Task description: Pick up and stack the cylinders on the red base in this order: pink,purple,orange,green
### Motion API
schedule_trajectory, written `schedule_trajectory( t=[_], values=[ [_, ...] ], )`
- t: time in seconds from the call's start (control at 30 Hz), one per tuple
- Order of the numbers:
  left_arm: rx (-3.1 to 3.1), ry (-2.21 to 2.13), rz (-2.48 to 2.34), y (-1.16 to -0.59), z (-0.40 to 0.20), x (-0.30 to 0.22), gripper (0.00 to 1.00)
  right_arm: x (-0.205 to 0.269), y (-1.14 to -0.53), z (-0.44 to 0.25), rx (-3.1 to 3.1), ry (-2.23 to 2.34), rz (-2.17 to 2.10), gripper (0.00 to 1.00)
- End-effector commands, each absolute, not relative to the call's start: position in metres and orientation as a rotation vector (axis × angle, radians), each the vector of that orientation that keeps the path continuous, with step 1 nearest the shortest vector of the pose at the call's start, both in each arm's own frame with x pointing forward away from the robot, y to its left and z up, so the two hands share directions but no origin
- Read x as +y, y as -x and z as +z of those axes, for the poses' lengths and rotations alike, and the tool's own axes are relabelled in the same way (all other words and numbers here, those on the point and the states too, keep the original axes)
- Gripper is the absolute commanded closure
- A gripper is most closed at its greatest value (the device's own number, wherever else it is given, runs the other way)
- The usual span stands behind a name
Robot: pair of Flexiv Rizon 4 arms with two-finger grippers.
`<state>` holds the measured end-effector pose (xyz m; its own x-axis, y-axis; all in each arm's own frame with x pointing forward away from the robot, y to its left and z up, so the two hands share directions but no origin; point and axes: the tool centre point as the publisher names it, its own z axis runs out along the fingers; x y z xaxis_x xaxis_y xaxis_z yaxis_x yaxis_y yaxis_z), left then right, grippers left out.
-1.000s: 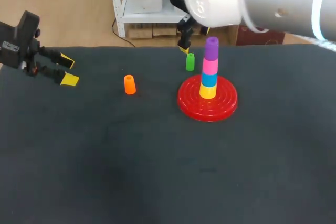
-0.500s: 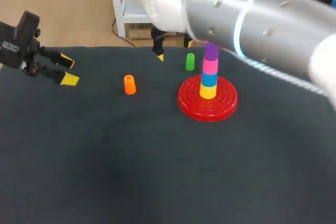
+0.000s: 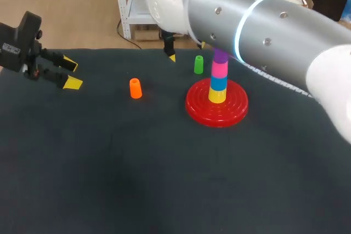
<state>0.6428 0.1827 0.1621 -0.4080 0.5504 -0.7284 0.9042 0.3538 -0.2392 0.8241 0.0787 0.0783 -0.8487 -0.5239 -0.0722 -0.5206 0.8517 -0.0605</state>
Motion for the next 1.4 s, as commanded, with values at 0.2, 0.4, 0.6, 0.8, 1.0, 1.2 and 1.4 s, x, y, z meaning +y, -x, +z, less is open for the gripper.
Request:
schedule_trajectory(
  t=[0.2,0.4,0.6,0.8,1.0,1.2,1.4],
  values=[
    [2.080,-1.261,-0.863,-0.643,0.161,0.183,0.00,0.069,-0.837,0.075,3.043,0.880,-0.086,0.00],
    [2.080,-1.261,-0.863,-0.643,0.161,0.183,0.00,0.065,-0.836,0.079,3.032,0.923,-0.099,0.00],
    [2.080,-1.261,-0.863,-0.643,0.161,0.183,0.00,0.102,-0.831,0.083,2.958,1.087,-0.072,0.00],
    [2.080,-1.261,-0.863,-0.643,0.161,0.183,0.00,0.165,-0.817,0.087,2.824,1.337,-0.034,0.00],
    [2.080,-1.261,-0.863,-0.643,0.161,0.183,0.00,0.206,-0.792,0.089,2.703,1.520,0.016,0.00],
    [2.080,-1.261,-0.863,-0.643,0.161,0.183,0.00,0.217,-0.769,0.083,2.662,1.643,0.008,0.00],
    [2.080,-1.261,-0.863,-0.643,0.161,0.183,0.00,0.219,-0.762,0.070,2.667,1.694,0.003,0.00]
  ],
)
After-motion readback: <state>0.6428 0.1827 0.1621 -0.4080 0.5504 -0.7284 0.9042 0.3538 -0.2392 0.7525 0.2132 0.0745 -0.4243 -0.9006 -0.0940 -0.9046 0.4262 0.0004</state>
